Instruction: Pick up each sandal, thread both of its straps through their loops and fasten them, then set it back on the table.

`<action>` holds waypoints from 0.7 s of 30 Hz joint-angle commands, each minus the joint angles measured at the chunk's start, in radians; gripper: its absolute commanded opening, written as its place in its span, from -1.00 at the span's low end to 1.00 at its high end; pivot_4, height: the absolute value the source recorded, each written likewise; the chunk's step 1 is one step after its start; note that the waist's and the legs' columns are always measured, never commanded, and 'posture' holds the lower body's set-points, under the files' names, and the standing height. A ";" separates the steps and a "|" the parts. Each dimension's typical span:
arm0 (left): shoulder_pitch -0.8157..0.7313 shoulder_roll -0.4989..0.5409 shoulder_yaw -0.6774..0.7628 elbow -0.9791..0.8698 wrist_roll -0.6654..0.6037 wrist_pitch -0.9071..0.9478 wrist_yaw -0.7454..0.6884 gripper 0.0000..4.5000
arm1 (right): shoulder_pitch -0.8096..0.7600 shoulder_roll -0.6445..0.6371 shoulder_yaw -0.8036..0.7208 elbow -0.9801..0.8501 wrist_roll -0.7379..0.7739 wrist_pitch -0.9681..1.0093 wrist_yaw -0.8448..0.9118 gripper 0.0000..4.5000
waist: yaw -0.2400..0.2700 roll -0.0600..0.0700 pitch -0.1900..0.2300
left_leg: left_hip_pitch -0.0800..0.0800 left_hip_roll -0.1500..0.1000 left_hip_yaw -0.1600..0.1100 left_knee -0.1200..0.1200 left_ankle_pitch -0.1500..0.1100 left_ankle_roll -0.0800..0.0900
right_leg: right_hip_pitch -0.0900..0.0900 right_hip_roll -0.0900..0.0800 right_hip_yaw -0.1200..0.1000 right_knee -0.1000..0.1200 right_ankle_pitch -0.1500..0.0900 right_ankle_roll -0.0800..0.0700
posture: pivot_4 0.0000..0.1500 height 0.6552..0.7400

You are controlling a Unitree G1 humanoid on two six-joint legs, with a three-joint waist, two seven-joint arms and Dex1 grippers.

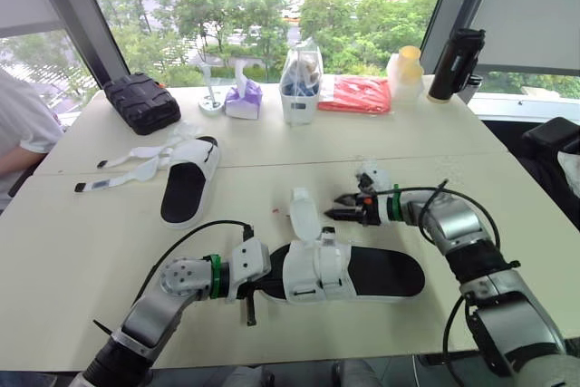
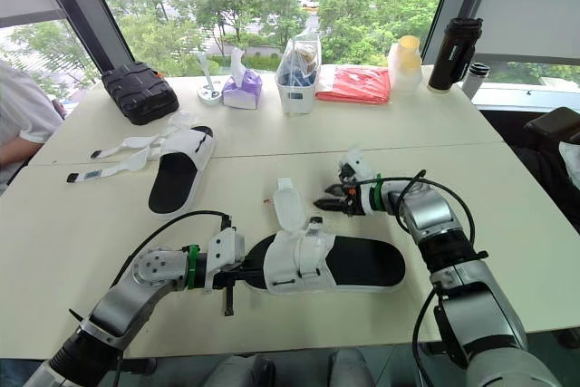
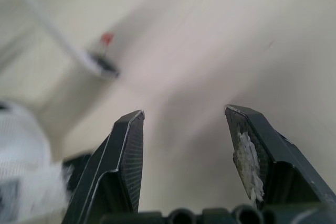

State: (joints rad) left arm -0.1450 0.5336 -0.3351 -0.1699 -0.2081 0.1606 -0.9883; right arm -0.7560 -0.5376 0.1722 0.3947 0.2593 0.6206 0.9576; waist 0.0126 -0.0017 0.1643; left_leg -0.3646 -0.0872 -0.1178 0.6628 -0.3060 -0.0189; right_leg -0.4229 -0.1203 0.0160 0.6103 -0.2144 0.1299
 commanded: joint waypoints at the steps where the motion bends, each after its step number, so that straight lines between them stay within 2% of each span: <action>1: 0.051 0.013 -0.094 0.079 0.065 0.053 -0.023 -1.00 | -0.065 -0.019 -0.055 -0.046 0.057 0.114 0.035 0.15 | 0.000 0.000 0.000 | 0.000 0.000 0.000 0.000 0.000 0.000 | 0.000 0.000 0.000 0.000 0.000 0.000 | 1.00 1.00; 6: 0.046 0.010 -0.093 0.096 0.067 0.042 -0.028 -1.00 | -0.068 -0.058 -0.063 -0.141 0.146 0.287 0.126 0.15 | 0.000 0.000 0.000 | 0.000 0.000 0.000 0.000 0.000 0.000 | 0.000 0.000 0.000 0.000 0.000 0.000 | 1.00 1.00; 14: 0.038 0.008 -0.094 0.107 0.071 0.036 -0.034 -1.00 | -0.029 -0.132 -0.045 -0.261 0.246 0.425 0.248 0.15 | 0.001 0.000 0.000 | 0.000 0.000 0.000 0.000 0.000 0.001 | 0.000 0.000 0.000 -0.001 0.000 0.000 | 1.00 1.00; 21: 0.036 0.005 -0.099 0.103 0.073 0.036 -0.032 -1.00 | -0.008 -0.087 0.004 -0.268 0.247 0.421 0.238 0.15 | 0.001 0.000 0.000 | 0.000 0.000 0.000 0.000 0.000 0.001 | 0.000 0.000 0.000 -0.001 0.000 0.001 | 1.00 1.00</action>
State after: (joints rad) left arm -0.1543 0.5309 -0.3362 -0.1552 -0.2078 0.1479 -1.0003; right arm -0.7535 -0.6341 0.1774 0.1505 0.4956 1.0598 1.1931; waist 0.0136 -0.0017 0.1643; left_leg -0.3650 -0.0869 -0.1180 0.6625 -0.3063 -0.0183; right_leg -0.4227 -0.1206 0.0159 0.6097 -0.2148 0.1304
